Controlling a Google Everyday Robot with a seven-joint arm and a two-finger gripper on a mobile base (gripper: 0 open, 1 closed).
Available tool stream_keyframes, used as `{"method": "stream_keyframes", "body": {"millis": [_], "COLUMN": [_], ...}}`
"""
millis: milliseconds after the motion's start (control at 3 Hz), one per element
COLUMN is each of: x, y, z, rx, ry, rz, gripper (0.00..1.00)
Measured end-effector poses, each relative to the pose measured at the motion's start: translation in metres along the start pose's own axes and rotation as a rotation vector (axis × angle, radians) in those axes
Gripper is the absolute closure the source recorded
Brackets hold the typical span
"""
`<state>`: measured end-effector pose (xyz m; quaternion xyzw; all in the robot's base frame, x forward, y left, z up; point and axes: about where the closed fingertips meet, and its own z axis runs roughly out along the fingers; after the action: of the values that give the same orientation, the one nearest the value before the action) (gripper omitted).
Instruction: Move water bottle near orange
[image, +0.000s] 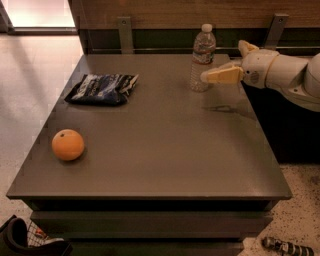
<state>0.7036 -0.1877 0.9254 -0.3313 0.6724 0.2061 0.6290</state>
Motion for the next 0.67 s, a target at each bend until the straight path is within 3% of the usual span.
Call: {"method": "stream_keyframes", "body": {"millis": [333, 667], "x": [-0.001, 0.001], "y": [-0.012, -0.014], "z": [0.017, 0.037], "rx": [-0.021, -0.057], "ry": [-0.053, -0.053], "rz": [0.02, 0.049], "gripper": [0.0, 0.0]}}
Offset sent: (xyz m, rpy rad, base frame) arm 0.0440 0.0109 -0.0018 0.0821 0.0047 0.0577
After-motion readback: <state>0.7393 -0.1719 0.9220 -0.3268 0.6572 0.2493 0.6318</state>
